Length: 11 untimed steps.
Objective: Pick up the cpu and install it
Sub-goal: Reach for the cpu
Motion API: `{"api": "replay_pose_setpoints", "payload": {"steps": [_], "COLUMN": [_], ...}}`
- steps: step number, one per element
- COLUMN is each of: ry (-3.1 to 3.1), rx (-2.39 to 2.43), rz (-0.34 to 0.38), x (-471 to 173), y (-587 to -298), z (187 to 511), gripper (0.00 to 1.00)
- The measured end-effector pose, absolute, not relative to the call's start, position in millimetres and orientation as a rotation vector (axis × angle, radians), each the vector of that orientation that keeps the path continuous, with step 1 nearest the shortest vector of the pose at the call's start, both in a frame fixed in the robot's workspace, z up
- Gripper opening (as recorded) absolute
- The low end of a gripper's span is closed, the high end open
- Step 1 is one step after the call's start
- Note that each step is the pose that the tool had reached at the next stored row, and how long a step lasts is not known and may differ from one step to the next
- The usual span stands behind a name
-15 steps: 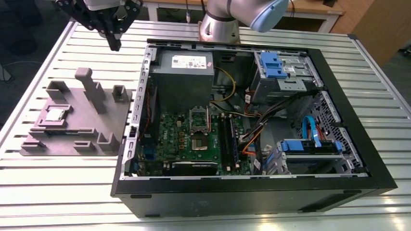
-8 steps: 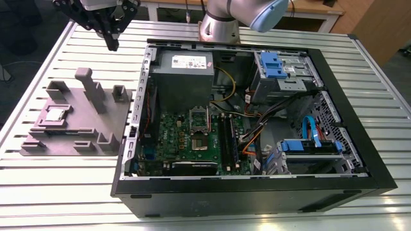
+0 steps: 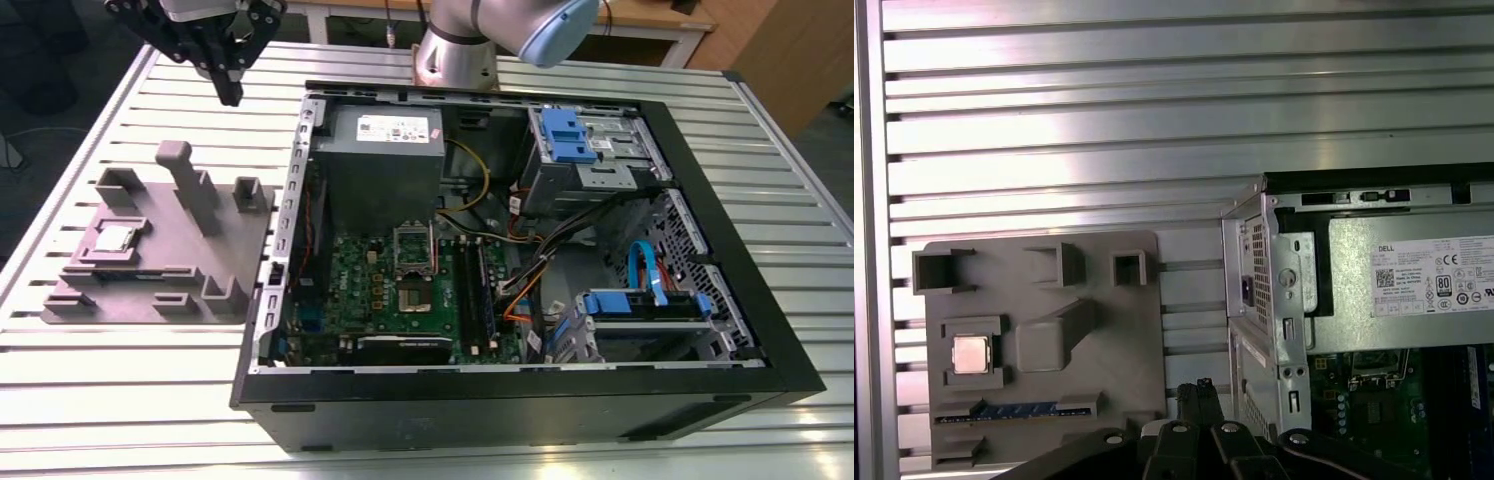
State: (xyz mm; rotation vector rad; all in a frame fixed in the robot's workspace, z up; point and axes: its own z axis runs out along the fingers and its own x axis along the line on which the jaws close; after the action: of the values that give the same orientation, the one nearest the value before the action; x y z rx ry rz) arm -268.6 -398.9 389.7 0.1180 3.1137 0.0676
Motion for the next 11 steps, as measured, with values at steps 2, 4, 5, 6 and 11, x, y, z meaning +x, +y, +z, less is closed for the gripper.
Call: {"api": "replay_pose_setpoints", "payload": {"steps": [2,4,5,6,11], "ry": [3.114,3.114,3.114,3.114,3.114], "rx": [0.118,0.118,0.118,0.118,0.118], "rz": [0.068,0.068,0.068,0.068,0.068], "x": [-269.5,-270.2,-270.7,-271.1,-273.1], "y": [-398.9,-399.0,-398.9,-399.0,-398.9], "z": [389.6,389.6,389.5,389.5,389.3], "gripper": [0.1,0.1,0.1,0.1,0.1]}}
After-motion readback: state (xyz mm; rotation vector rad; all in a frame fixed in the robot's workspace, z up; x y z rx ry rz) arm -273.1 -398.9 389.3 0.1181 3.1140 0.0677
